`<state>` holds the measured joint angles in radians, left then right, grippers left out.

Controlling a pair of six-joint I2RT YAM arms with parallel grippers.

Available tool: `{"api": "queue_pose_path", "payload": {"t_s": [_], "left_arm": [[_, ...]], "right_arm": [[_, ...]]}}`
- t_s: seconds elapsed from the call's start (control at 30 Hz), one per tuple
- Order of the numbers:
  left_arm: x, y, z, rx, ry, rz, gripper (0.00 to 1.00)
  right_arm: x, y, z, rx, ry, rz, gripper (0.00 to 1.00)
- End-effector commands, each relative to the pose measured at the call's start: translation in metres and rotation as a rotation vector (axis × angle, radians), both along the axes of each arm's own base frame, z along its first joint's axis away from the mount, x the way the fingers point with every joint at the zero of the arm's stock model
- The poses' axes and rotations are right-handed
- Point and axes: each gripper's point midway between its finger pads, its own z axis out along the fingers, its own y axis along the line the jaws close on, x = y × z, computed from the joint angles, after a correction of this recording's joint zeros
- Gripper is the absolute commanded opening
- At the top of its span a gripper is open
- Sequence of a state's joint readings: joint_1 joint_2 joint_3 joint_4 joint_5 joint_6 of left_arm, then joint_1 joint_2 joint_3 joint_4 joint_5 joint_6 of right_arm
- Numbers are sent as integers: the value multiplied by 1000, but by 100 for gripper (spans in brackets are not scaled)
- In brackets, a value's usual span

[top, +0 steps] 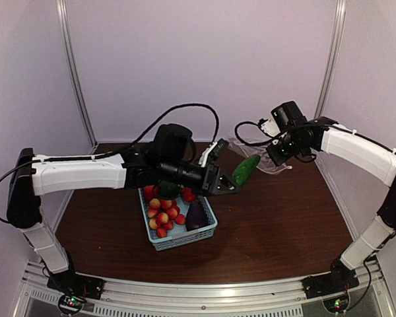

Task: Place the food in the zip-top bag and seal the zipper
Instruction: Place the fake vegetable in the zipper food storage bag.

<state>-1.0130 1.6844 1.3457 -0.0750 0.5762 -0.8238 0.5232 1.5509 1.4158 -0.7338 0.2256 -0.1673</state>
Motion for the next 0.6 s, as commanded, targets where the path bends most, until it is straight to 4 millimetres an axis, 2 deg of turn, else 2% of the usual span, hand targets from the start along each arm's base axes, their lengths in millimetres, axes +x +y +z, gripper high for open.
{"api": "queue_pose_path", "payload": {"t_s": [0.0, 0.13, 0.3, 0.57], "left_arm": [[5, -31, 8, -86, 47, -34, 0], [18, -45, -5, -80, 105, 19, 0], [37, -57, -8, -133, 169, 98, 0], [88, -75, -29, -236, 393, 288, 0]], "right_arm": [[-8, 12, -1, 60, 50, 18, 0], [-14, 18, 7, 100, 42, 44, 0], [-29, 28, 7, 123, 69, 108, 0], [-64, 45, 16, 202, 108, 242, 0]]}}
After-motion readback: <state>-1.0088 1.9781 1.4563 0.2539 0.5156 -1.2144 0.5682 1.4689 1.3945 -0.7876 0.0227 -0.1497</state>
